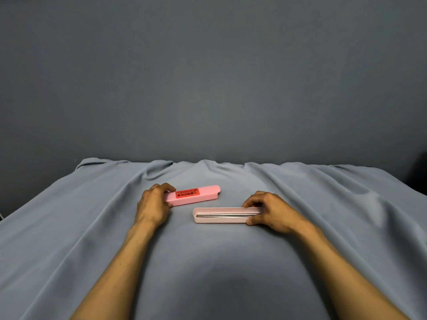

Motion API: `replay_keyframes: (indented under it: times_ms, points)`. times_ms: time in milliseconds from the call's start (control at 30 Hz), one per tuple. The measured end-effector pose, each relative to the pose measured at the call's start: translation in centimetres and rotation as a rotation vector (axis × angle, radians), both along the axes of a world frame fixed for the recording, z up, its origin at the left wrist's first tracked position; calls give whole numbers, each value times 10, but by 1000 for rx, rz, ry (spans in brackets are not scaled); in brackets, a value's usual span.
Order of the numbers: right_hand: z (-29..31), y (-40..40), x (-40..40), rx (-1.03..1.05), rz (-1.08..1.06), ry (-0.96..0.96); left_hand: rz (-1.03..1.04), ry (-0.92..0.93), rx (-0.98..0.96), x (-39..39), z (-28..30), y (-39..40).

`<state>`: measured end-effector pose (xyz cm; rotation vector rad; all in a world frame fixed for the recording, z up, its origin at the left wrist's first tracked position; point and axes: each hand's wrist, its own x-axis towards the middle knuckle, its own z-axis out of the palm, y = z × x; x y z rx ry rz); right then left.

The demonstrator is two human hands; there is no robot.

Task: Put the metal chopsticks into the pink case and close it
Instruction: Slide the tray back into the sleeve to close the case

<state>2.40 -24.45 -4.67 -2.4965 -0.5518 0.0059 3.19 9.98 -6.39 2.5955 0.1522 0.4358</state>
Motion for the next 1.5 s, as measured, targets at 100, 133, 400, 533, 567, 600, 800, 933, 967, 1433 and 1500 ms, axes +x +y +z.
replay_keyframes:
  times_ms: [100,133,400,533,567,600,800,933,967,1433,1500]
  points:
    - [1,-3,1,26,-18,-17,1,-30,-32,0,0,4]
    - [1,-4,1,32,-25,-25,1,-43,-50,0,1,5]
    - [3,-13,2,54,-99,-56,-3,-181,-180,-1,4,11]
    - [3,-18,4,48,-158,-87,-20,-201,-183,-2,5,13]
    - [3,-20,5,45,-175,-95,-23,-203,-182,-2,5,14]
    - [4,-22,6,43,-191,-101,-24,-204,-182,-3,6,14]
    - [6,-29,8,62,-268,-104,-33,-193,-185,-3,8,15]
    - [7,-30,7,73,-293,-108,-52,-189,-156,-5,11,13]
    - [8,-30,7,75,-298,-110,-57,-185,-155,-5,11,12]
    - [9,-31,5,71,-314,-120,-118,-132,-134,-8,17,8]
    - [10,-30,5,73,-314,-119,-123,-123,-136,-8,18,8]
